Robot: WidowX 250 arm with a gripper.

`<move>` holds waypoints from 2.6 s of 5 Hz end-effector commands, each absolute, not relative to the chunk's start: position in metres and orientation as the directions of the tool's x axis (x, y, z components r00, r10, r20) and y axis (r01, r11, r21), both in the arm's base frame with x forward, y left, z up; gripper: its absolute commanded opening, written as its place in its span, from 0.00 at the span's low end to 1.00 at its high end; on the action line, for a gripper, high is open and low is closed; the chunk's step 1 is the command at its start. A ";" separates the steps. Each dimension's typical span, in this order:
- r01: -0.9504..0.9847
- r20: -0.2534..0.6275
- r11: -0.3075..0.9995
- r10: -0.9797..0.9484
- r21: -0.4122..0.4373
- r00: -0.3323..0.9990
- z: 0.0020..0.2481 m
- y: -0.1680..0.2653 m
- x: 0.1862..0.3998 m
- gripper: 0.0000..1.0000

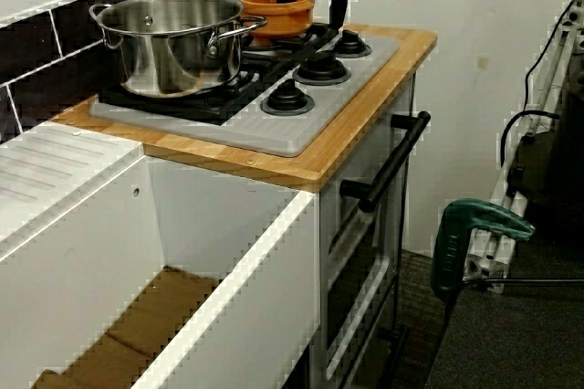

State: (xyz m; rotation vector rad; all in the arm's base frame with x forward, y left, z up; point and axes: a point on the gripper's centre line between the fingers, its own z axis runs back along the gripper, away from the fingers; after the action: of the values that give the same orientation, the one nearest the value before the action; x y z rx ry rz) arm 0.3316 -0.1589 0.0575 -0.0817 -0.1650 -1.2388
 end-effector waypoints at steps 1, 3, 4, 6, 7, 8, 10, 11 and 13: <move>0.974 0.317 0.224 -0.925 0.016 0.208 0.088 -0.132 0.335 1.00; 0.974 0.388 0.223 -0.901 0.034 0.193 0.099 -0.114 0.332 1.00; 0.975 0.401 0.216 -0.899 0.052 0.178 0.100 -0.114 0.325 1.00; 0.980 0.465 0.179 -0.877 0.082 0.122 0.105 -0.109 0.320 1.00; 0.980 0.513 0.157 -0.855 0.120 0.074 0.109 -0.105 0.319 1.00; 0.980 0.549 0.139 -0.835 0.143 0.038 0.114 -0.099 0.321 1.00; 0.984 0.545 0.147 -0.836 0.105 0.067 0.116 -0.100 0.344 1.00; 0.977 0.608 0.213 -0.777 0.015 0.161 0.122 -0.086 0.378 1.00; 0.953 0.563 0.303 -0.786 -0.011 0.256 0.111 -0.098 0.409 1.00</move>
State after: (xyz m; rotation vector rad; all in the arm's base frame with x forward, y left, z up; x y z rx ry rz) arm 0.4044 -0.0983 0.0920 -0.4191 -0.4572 -1.1992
